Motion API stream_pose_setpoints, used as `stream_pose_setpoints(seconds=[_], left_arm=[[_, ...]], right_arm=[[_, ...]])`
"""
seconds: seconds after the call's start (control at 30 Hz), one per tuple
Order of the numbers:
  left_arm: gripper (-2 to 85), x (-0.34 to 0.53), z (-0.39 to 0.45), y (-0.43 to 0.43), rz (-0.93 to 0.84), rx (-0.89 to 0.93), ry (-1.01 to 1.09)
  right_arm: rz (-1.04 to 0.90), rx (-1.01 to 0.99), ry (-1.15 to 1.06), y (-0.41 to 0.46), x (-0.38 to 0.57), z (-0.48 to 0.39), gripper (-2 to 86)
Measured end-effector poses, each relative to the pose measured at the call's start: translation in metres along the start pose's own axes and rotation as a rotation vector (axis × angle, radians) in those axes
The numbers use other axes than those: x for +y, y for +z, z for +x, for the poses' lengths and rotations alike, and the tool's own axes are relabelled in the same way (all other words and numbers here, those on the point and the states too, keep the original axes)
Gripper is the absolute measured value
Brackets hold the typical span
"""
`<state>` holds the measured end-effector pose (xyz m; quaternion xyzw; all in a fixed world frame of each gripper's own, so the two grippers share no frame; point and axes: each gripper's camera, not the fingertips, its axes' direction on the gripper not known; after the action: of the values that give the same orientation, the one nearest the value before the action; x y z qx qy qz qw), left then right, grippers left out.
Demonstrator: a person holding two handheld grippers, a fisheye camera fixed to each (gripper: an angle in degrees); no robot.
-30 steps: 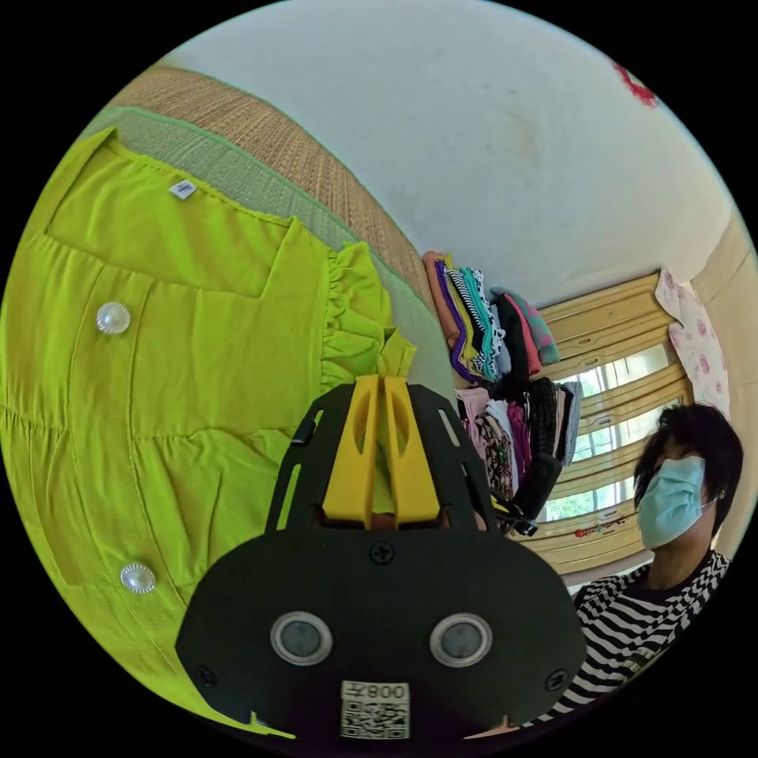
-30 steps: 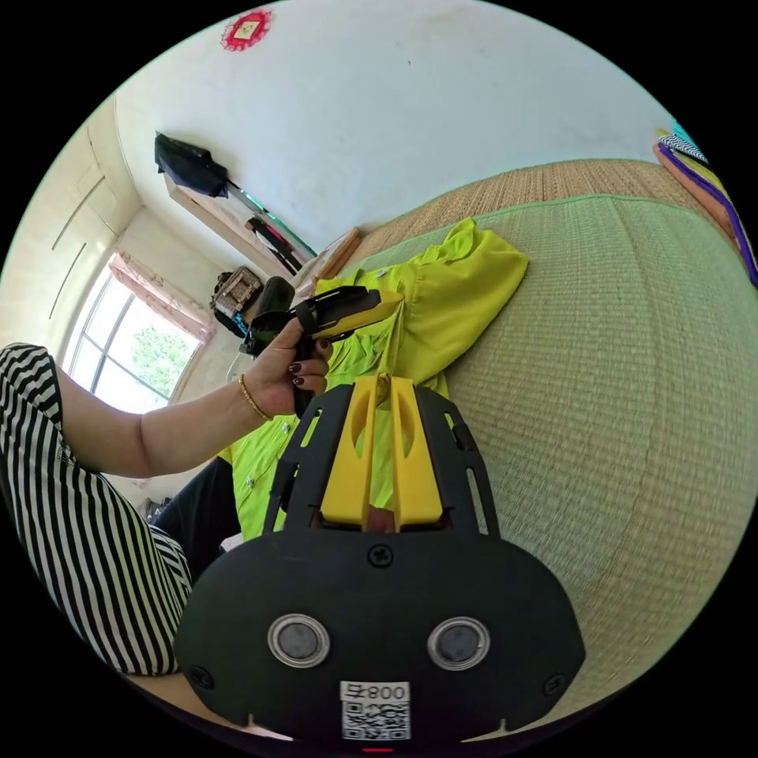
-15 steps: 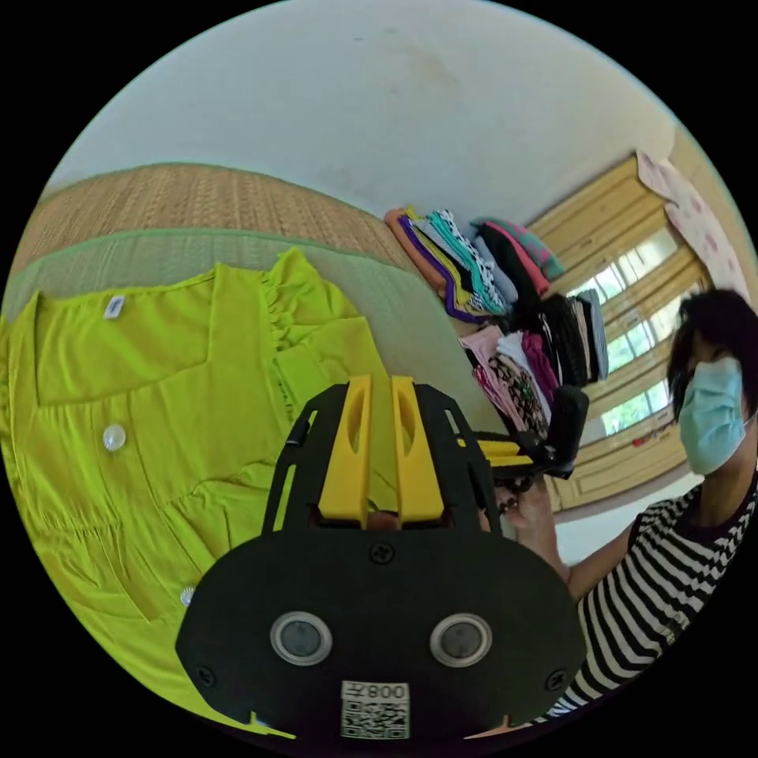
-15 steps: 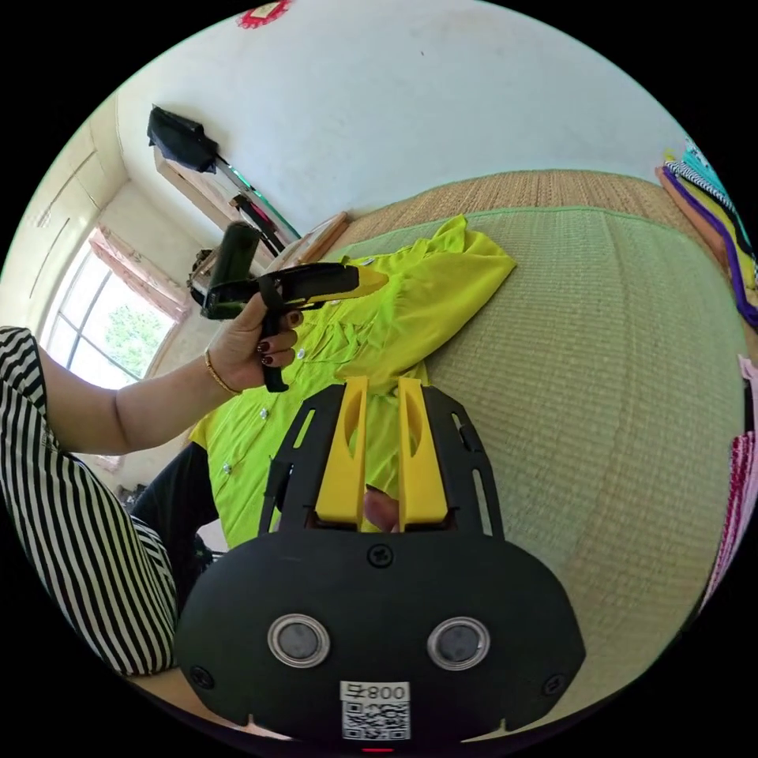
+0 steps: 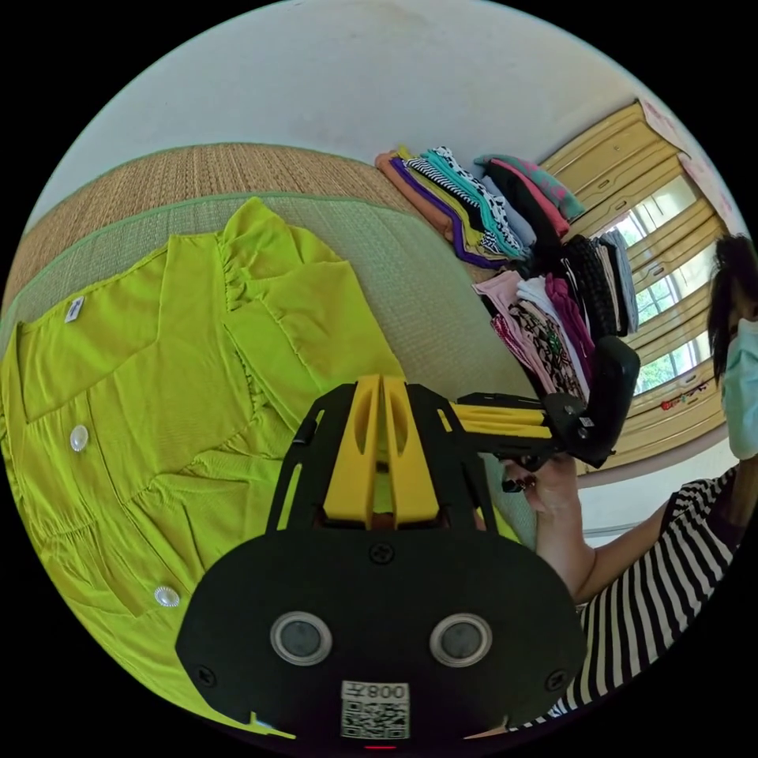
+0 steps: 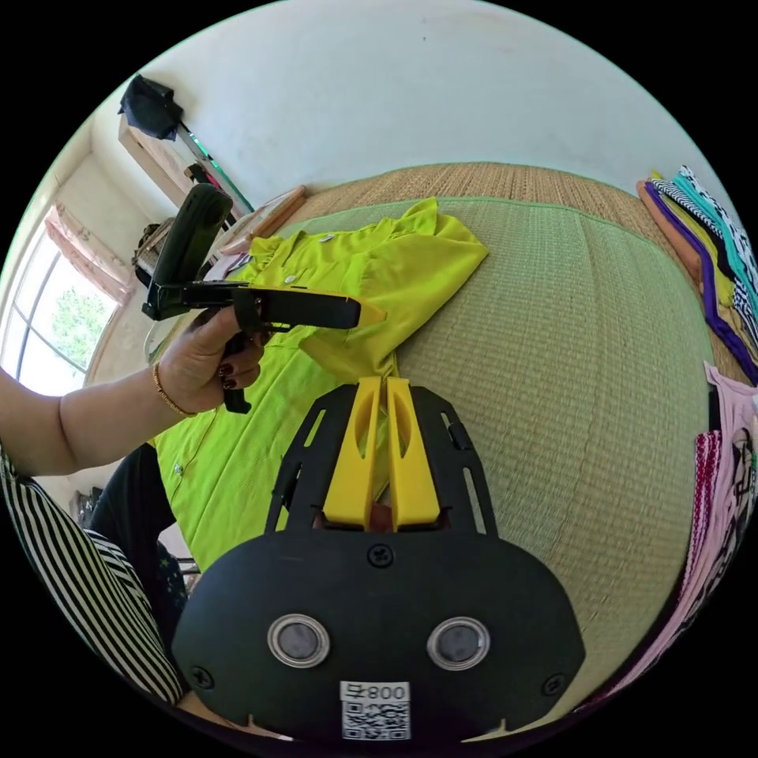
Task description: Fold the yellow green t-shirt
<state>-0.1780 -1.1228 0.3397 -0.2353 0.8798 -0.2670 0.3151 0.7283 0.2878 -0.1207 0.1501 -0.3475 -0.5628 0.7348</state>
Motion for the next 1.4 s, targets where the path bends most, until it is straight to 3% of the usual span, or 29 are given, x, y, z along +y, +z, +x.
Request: stream_pose_setpoints(seconds=[0.33,0.73,1.17,1.3,1.4], left_arm=[[0.4,-0.03,0.014,0.018,0.023,-0.074,0.068],[0.2,0.016,0.041,0.036,-0.062,-0.008,0.08],[0.3,-0.002,0.061,0.036,-0.002,-0.03,0.13],[0.3,-0.019,0.061,0.033,0.044,-0.115,0.136],[0.3,-0.032,0.057,0.05,-0.04,-0.185,0.116]], right_arm=[[0.1,-0.133,0.208,-0.021,0.008,0.041,0.5],[0.213,-0.25,0.204,-0.045,0.01,0.048,0.1],[0.059,-0.091,0.188,-0.007,-0.023,0.028,0.0],[0.05,-0.064,0.193,-0.005,-0.026,0.028,0.1],[0.055,-0.072,0.207,-0.004,-0.028,0.032,0.1]])
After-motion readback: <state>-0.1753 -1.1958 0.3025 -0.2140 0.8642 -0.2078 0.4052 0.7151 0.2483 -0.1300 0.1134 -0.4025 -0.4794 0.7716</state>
